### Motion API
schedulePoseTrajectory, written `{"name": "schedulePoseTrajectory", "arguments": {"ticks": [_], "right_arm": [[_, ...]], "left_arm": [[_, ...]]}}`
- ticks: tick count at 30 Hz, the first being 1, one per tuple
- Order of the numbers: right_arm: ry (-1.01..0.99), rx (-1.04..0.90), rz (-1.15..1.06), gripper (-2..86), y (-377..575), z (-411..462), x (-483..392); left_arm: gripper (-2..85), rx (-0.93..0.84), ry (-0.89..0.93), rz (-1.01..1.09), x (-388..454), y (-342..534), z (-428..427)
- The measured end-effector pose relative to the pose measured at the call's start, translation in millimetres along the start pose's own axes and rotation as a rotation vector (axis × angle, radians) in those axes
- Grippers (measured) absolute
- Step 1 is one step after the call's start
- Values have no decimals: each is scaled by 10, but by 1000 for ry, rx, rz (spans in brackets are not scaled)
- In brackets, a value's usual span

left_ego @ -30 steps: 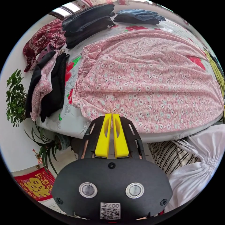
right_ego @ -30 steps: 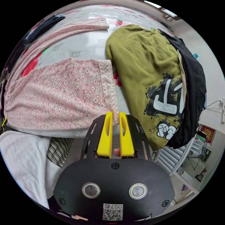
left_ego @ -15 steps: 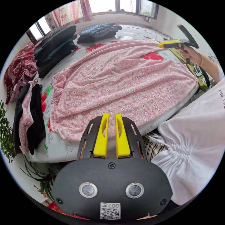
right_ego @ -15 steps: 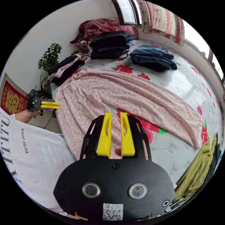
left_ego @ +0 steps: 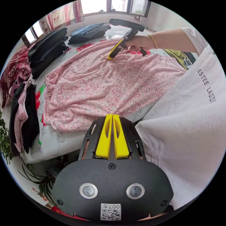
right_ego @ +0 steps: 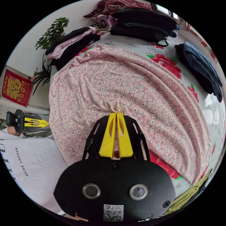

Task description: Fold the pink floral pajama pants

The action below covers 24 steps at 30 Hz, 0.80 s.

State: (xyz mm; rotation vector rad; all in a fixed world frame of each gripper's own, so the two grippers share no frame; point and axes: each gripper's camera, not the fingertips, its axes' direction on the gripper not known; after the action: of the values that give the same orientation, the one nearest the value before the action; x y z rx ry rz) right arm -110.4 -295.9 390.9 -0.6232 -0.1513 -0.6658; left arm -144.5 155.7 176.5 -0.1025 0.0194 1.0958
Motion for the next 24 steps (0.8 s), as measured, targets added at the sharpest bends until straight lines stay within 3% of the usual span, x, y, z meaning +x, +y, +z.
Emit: {"name": "schedulePoseTrajectory", "arguments": {"ticks": [6, 12, 17, 21, 24], "right_arm": [[-22, 28, 31, -2, 109, -94, 40], [-29, 214, 98, 7, 693, -638, 87], [-15, 182, 100, 15, 570, -549, 134], [-37, 144, 53, 9, 79, -383, -33], [148, 34, 13, 2, -89, -118, -93]], "left_arm": [[5, 57, 27, -159, -55, 335, -123], [54, 115, -47, -229, -213, 364, -247], [51, 25, -72, -219, -329, 84, 3], [-5, -51, -106, -210, -226, 29, 36], [-8, -95, -117, -209, -154, 220, -42]]}}
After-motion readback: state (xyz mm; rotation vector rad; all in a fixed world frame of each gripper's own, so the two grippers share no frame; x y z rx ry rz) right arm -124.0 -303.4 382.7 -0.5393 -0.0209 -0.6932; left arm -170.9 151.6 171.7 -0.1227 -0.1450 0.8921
